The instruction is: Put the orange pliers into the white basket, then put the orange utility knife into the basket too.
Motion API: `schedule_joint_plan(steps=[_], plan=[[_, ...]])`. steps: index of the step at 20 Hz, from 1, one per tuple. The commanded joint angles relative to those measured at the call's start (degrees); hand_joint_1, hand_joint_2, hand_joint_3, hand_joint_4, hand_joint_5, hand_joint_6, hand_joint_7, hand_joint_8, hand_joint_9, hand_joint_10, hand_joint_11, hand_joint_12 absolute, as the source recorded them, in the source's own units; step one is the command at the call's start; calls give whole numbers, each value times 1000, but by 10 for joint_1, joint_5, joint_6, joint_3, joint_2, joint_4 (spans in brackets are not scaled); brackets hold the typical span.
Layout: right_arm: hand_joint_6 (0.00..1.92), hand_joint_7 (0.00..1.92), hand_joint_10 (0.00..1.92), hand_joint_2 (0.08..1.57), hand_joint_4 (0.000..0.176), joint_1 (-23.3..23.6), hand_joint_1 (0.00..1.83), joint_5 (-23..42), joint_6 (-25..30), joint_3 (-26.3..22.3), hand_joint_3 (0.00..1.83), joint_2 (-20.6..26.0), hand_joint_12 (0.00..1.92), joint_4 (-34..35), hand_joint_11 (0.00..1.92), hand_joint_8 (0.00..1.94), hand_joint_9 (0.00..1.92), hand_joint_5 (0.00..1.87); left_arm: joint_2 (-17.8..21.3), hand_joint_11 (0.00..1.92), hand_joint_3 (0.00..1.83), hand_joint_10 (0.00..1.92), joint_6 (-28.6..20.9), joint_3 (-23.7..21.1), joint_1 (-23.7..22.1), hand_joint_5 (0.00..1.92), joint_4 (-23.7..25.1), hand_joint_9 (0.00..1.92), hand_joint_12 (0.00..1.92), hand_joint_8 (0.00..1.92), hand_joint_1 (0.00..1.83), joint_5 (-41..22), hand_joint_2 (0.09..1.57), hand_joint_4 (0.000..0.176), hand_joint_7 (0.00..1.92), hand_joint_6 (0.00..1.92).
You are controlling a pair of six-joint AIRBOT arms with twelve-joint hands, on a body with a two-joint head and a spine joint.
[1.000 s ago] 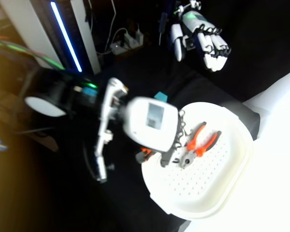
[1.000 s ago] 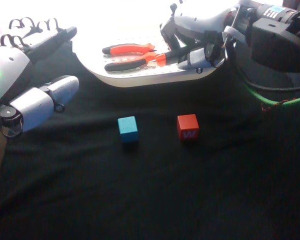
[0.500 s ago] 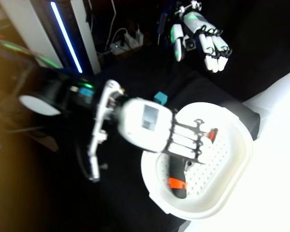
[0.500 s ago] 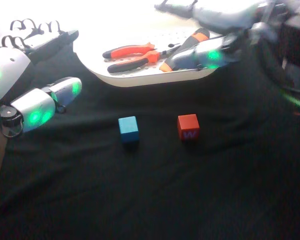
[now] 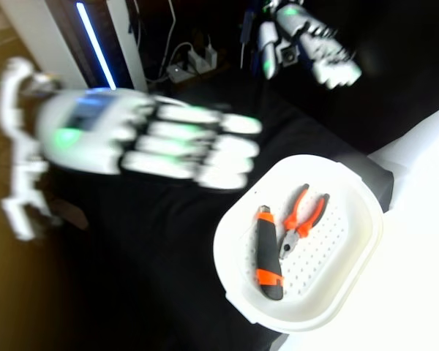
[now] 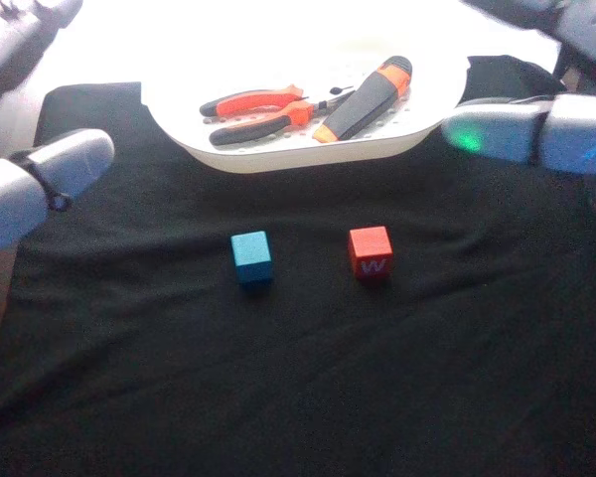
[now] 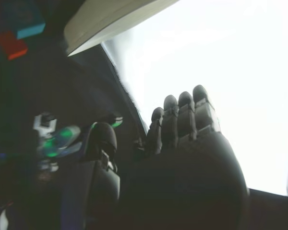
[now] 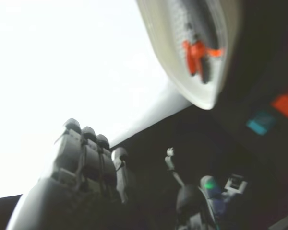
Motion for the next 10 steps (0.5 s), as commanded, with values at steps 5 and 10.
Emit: schedule_joint_plan(steps=[5, 10], plan=[[0, 0, 0, 1111, 144, -45, 28, 202, -2, -45, 0, 66, 0, 26, 0, 0, 0, 0, 22, 0, 0, 0, 16, -19, 18, 0, 5, 0, 0, 0, 33, -139, 1054, 176, 0, 0], [0, 0, 0, 1024, 130, -59, 114, 274, -2, -55, 0, 90, 0, 53, 0, 0, 0, 0, 45, 0, 0, 0, 20, -24, 42, 0, -11, 0, 0, 0, 0, -161, 1026, 176, 0, 0]])
